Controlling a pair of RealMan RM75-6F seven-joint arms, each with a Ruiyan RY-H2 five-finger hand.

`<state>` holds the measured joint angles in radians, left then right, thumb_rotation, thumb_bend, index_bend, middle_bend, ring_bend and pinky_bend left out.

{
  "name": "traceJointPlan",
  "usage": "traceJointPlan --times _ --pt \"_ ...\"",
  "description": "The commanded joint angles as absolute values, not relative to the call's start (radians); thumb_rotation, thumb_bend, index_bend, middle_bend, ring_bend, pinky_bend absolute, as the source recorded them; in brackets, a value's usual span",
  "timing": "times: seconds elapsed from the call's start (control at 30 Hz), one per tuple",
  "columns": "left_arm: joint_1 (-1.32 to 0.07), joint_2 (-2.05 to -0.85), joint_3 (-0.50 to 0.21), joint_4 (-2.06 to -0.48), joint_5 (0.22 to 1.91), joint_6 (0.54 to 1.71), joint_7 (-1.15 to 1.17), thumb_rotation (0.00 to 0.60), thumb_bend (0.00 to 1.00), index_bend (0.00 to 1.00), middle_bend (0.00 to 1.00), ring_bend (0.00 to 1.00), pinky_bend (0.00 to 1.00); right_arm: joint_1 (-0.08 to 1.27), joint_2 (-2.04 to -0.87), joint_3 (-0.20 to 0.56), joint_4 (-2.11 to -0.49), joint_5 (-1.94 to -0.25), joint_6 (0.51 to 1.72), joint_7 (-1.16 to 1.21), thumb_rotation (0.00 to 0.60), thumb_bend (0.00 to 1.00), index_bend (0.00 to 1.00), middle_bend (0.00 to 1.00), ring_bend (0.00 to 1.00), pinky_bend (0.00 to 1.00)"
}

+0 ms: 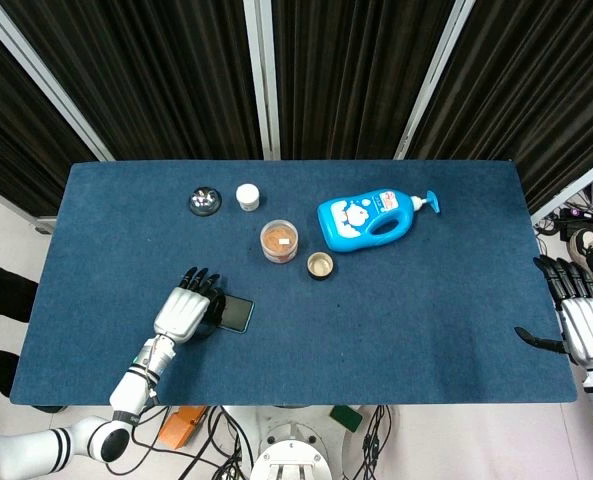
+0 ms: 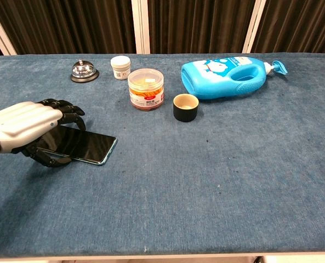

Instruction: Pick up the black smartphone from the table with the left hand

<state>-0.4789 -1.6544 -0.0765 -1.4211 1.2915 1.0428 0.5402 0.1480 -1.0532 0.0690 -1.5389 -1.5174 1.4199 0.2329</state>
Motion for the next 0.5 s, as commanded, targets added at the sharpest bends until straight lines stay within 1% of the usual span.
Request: traceJointPlan --times 0.03,0.17,0.33,0.4,0.5 --pt "-0.484 -1.657 -0.074 -1.417 1.286 1.037 0.537 0.6 0.27 0.29 0.08 0.0 0.0 0.147 -1.053 0.068 -1.539 -1.518 1.421 0.233 0.6 0.23 0.03 0.11 0.0 0.0" --pt "-0.492 -1.663 -0.073 -1.404 1.281 1.03 0.52 0.6 0.33 0.31 0.08 0.0 0.0 0.144 -1.053 0.068 -1.54 -1.518 1.424 0.234 0.6 0.23 0.03 0.11 0.0 0.0" --pt "-0.5 -1.676 -0.075 -1.376 1.3 1.041 0.474 0.6 0.42 0.4 0.1 0.01 0.0 0.142 -1.051 0.068 -1.541 -1.518 1.427 0.235 0.6 0.23 0.03 0.11 0.0 0.0" --pt "-0.502 -1.679 -0.076 -1.365 1.312 1.048 0.447 0.6 0.48 0.45 0.13 0.03 0.0 0.141 -1.051 0.068 -1.542 -1.518 1.428 0.236 0.6 0.23 0.03 0.11 0.0 0.0" --pt "-0.504 -1.676 -0.074 -1.36 1.322 1.05 0.42 0.6 0.53 0.47 0.14 0.03 0.0 0.14 -1.05 0.068 -1.543 -1.519 1.43 0.236 0.6 0.23 0.03 0.11 0.0 0.0"
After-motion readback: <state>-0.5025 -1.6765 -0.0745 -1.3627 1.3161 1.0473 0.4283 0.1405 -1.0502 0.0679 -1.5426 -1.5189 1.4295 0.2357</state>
